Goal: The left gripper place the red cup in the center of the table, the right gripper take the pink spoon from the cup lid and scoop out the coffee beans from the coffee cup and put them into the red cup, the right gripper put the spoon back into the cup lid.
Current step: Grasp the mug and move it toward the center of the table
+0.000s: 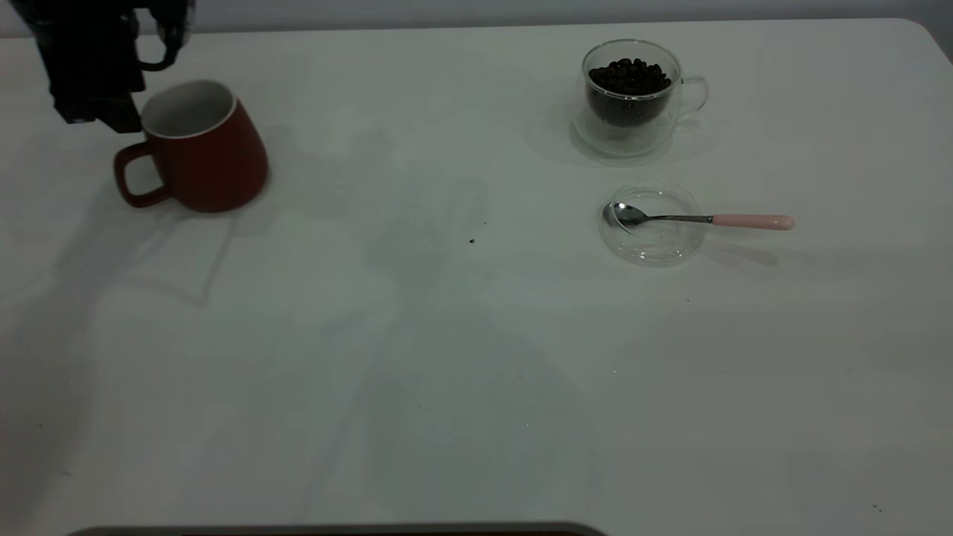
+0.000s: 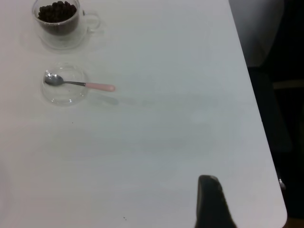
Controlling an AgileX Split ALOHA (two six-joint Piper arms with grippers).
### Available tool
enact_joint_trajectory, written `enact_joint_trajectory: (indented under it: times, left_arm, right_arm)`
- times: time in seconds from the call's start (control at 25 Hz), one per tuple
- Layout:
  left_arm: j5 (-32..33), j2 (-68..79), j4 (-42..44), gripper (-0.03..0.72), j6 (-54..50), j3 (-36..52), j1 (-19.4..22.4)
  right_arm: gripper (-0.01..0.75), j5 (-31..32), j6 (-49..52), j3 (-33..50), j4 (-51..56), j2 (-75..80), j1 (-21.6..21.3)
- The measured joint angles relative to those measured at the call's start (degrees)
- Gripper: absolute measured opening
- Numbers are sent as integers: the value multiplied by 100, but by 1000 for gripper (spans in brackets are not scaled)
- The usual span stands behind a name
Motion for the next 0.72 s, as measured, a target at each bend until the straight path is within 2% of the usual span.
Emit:
enact_joint_trajectory:
  times: [0.24,0.72]
  left_arm:
    - [45,0,-58,492,18,0,-385]
    - [-74,85,-1142,492,18,-4,-1425]
  right_arm:
    - [488,0,0,0,0,0,0]
    - [488,0,0,0,0,0,0]
